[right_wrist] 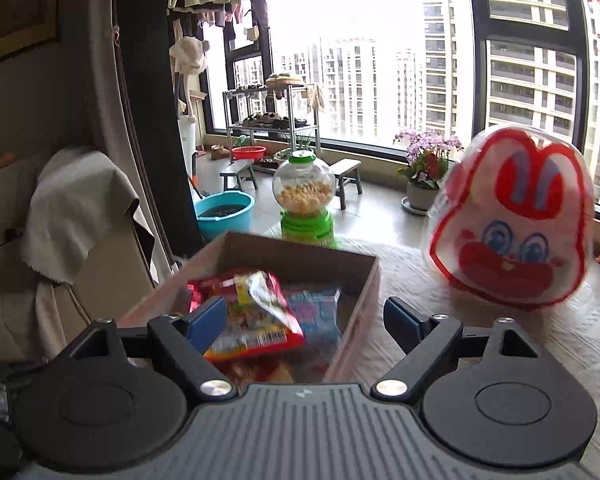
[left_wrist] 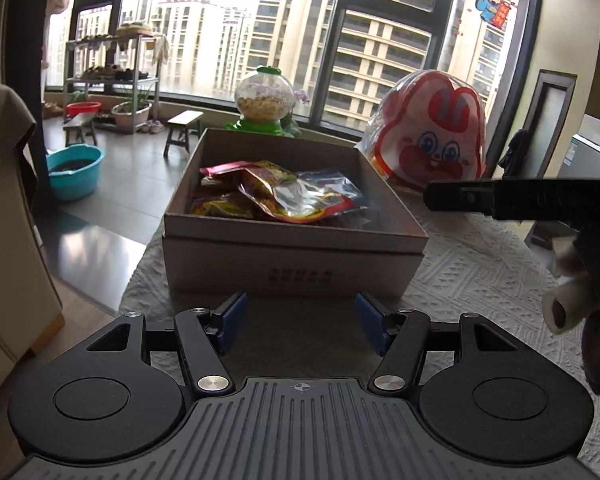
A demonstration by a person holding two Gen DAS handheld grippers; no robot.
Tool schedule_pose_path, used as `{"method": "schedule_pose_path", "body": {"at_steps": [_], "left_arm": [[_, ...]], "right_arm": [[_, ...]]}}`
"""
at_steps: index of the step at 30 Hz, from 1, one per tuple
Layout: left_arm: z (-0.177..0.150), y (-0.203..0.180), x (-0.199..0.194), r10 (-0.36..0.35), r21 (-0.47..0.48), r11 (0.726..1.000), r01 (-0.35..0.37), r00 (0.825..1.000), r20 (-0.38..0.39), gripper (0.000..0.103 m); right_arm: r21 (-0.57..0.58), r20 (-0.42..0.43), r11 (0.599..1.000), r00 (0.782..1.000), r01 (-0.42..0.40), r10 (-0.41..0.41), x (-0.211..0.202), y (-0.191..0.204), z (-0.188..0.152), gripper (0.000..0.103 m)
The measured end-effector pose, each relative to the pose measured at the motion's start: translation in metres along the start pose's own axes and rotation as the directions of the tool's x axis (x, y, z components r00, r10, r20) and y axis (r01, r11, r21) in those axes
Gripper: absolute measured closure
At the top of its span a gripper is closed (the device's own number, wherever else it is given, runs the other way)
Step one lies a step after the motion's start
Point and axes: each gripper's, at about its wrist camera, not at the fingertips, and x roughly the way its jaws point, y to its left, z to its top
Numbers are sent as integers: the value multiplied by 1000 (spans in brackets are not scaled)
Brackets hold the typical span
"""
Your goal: Organize snacks
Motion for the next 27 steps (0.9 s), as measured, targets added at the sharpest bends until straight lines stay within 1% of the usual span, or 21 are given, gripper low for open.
{"method": "schedule_pose_path", "body": {"at_steps": [2,3,6,8,9,10,12,13,14,15,16,17,20,27], "left_arm": [[-11,-13,4,-10,19,1000,11,1000,-25,37],[-16,-20,8,-4,37,999,5,999,-37,37],[-28,-37,19,50,93,995,-46,998,-42,38],[-32,-42,27,95,115,989,-89,994,-47,39],[-34,-44,28,106,129,986,-100,994,-33,38],[-34,-45,28,112,134,985,-107,993,-33,37],[-33,-45,29,117,135,985,-112,993,-32,37],[-33,-45,30,119,134,984,-114,992,-31,39],[-33,-45,31,125,133,984,-120,992,-29,40],[-32,-44,32,125,127,985,-120,992,-29,40],[-31,-44,33,125,126,985,-120,992,-29,38],[-31,-44,33,127,128,984,-122,992,-28,38],[-31,-46,34,133,141,982,-128,991,-28,38],[-29,-45,37,132,131,983,-128,991,-27,38]], "right_arm": [[10,-42,999,998,41,-41,-12,-3,-32,17],[13,-63,998,996,63,-62,-13,-3,-46,17],[38,-128,992,985,120,-114,-11,-5,-81,17],[41,-156,988,978,149,-141,-7,-4,-96,17],[41,-163,985,974,165,-156,-4,-4,-101,17],[42,-175,983,970,180,-170,-2,-5,-105,17],[63,-177,982,970,180,-166,-4,-11,-108,16],[68,-175,981,970,180,-166,-4,-12,-109,15],[59,-166,980,970,189,-178,-3,-11,-111,10],[53,-167,976,966,210,-198,-2,-10,-112,8],[71,-168,973,964,220,-206,-2,-11,-113,4],[80,-149,970,965,230,-216,-2,-11,-114,3],[104,-145,954,953,281,-265,-2,-13,-116,3],[100,-147,954,953,282,-266,-2,-12,-116,2]]}}
